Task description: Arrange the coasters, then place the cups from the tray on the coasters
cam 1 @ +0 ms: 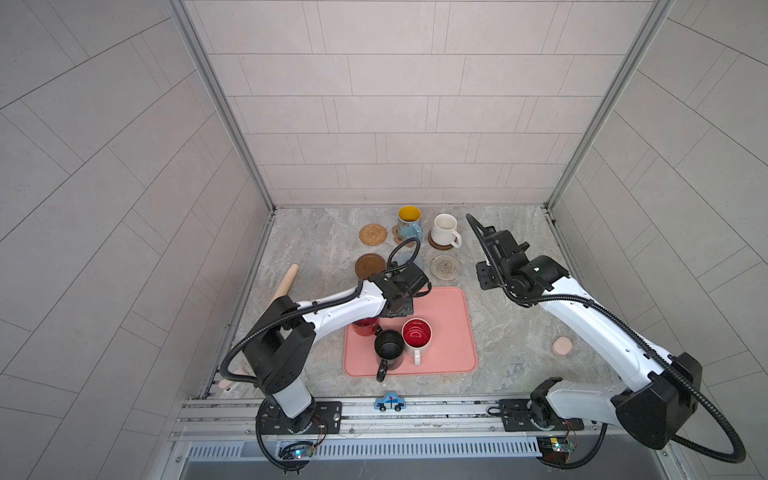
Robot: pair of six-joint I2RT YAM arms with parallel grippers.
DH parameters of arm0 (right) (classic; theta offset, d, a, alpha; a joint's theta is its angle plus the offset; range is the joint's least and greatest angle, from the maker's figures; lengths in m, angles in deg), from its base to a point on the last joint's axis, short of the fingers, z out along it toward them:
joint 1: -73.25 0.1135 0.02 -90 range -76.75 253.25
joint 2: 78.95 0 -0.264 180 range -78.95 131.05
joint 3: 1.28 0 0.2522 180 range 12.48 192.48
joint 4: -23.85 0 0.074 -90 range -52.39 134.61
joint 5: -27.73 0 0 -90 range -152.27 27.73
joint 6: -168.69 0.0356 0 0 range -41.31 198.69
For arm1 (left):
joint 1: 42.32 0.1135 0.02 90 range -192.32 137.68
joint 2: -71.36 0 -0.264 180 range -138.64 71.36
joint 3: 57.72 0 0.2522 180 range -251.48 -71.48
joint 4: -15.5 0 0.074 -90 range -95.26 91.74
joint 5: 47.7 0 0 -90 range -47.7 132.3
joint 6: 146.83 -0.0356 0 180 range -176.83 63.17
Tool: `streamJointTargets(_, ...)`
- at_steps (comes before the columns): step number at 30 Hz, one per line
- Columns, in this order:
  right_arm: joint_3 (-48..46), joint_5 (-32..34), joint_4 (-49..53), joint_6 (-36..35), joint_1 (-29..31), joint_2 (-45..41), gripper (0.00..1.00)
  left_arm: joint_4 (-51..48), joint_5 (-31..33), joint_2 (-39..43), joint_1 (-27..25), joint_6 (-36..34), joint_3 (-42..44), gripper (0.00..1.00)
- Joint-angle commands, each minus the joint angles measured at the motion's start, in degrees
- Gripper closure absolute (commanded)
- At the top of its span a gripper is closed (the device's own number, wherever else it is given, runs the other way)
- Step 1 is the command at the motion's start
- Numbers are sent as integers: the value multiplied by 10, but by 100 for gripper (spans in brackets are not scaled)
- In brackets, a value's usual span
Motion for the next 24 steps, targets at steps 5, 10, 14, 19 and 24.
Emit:
streamJointTargets(5, -5, 12, 11, 9, -1, -17, 56, 25, -9, -3, 9, -8, -7, 85)
streamJointTargets(10, -4, 14, 15, 9, 0, -18, 56, 34, -12, -4, 11, -8, -2, 90)
streamJointTargets(14, -4, 12, 18, 11, 0, -19, 56, 34, -4, -6, 11, -12, -4, 95)
streamJointTargets(19, -4, 12, 19, 13, -1, -20, 56, 26, 11, 0, 12, -20, -10, 98)
streamJointTargets(24, -5, 12, 20, 14, -1, -23, 56, 20, 28, 16, 14, -29, -17, 100)
